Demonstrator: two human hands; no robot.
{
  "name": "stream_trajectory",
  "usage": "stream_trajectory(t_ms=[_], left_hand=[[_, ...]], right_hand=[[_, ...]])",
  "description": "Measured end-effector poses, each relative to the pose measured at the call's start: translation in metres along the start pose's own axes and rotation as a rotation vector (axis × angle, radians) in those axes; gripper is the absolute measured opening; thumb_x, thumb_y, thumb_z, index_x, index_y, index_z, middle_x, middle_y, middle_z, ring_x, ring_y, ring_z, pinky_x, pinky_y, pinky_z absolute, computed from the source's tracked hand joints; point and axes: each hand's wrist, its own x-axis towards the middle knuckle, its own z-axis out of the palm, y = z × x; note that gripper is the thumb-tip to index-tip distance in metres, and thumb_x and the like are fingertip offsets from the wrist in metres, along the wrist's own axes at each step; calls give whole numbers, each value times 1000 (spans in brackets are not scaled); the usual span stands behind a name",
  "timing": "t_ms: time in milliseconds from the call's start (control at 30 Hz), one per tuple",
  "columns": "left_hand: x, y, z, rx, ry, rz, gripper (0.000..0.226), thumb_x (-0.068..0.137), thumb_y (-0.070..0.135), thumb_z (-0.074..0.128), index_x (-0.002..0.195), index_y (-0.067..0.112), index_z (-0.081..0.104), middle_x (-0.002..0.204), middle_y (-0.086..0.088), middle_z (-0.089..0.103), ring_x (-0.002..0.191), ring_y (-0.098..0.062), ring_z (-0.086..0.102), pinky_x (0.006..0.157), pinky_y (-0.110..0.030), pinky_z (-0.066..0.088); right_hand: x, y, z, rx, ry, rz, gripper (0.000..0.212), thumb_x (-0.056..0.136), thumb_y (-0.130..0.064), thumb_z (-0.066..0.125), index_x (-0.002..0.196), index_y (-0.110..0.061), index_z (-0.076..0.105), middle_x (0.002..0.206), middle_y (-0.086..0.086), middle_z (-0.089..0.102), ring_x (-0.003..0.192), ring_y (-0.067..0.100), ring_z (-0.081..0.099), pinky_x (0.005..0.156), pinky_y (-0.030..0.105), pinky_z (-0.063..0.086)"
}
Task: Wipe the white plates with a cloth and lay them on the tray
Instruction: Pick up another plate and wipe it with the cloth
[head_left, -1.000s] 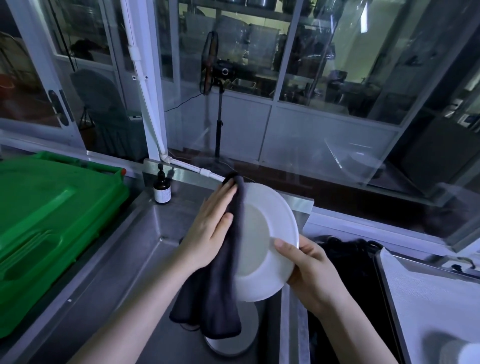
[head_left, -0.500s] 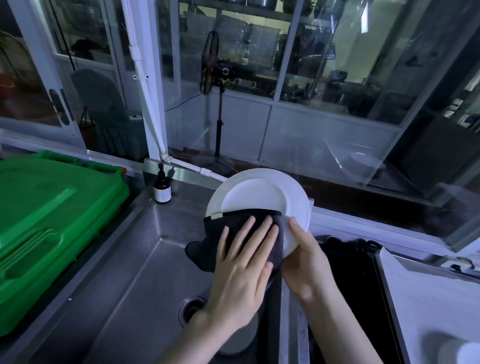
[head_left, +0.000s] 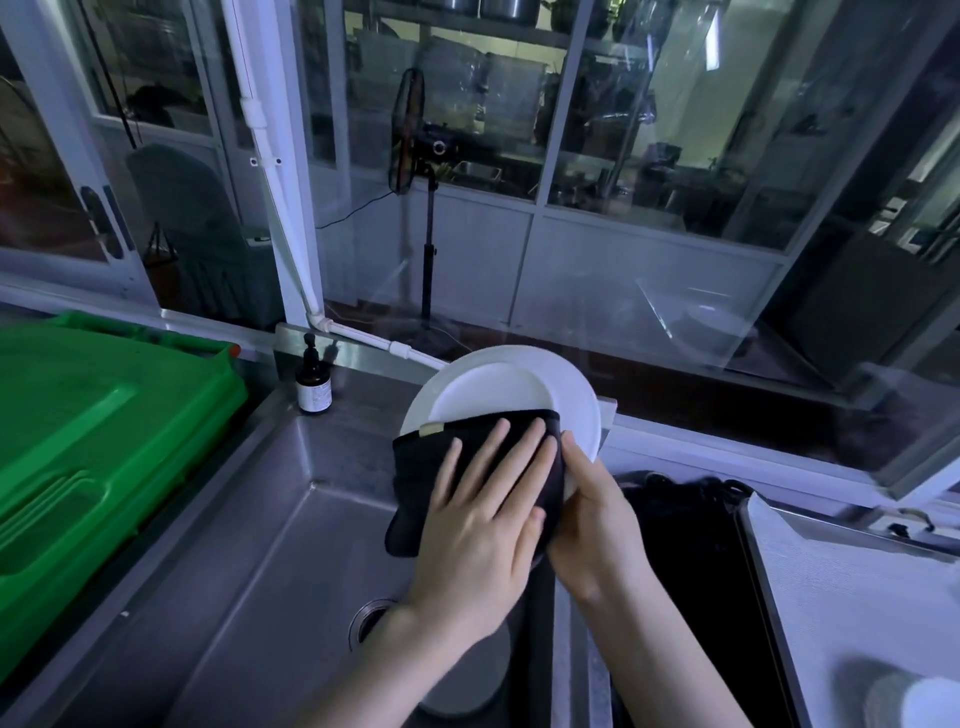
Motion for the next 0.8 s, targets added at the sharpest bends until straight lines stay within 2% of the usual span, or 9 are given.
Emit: stream_trajectory(t_ms=[67, 167, 267, 400, 500, 567, 800], left_hand=[[5, -1, -1, -38, -34, -40, 56, 101, 28, 30, 156, 23, 25, 163, 9, 19, 151, -14, 16, 119, -50, 23], [20, -12, -7, -179, -74, -82, 56, 100, 30, 26, 156, 22, 18, 164, 10, 14, 152, -11, 8, 121, -46, 18], [42, -23, -19, -271, -133, 8, 56, 101, 29, 25, 156, 23, 16, 164, 14, 7, 152, -10, 0, 124, -42, 8], [62, -33, -29, -252, -202, 222, 54, 100, 15, 34, 154, 20, 30, 164, 14, 15, 152, -11, 1, 123, -43, 5], [64, -41, -31, -277, -202, 184, 54, 101, 9, 38, 153, 20, 32, 163, 12, 19, 152, -10, 4, 123, -48, 9], [55, -38, -27, -264, -191, 172, 54, 101, 12, 36, 154, 22, 29, 164, 14, 15, 153, -11, 1, 123, -50, 9], [42, -36, -19, -232, -161, 289, 56, 100, 19, 34, 155, 26, 27, 164, 16, 14, 153, -17, 4, 123, -39, 2]], right_hand=[[1, 4, 1, 4, 8, -20, 51, 88, -26, 60, 133, -2, 59, 131, 20, 64, 123, 27, 62, 108, 40, 44], [-1, 5, 1, -31, -5, -43, 41, 86, -22, 64, 122, -4, 69, 123, 21, 69, 114, 29, 67, 91, 34, 56], [-5, 5, -3, -85, -43, -33, 31, 87, -21, 64, 112, -6, 75, 115, 22, 71, 105, 28, 71, 80, 31, 59], [-9, -1, -11, -201, -55, 11, 33, 86, -25, 65, 110, -4, 75, 110, 22, 72, 98, 28, 71, 77, 32, 59], [-9, -6, -14, -241, -75, 18, 33, 83, -21, 68, 106, 1, 74, 107, 24, 73, 92, 28, 72, 74, 32, 59], [-10, -8, -16, -248, -78, 13, 29, 83, -19, 68, 102, 2, 75, 103, 25, 73, 90, 29, 72, 74, 33, 59], [-13, -10, -21, -280, -127, 13, 25, 89, -17, 63, 104, 1, 73, 97, 22, 72, 87, 28, 71, 73, 33, 58]])
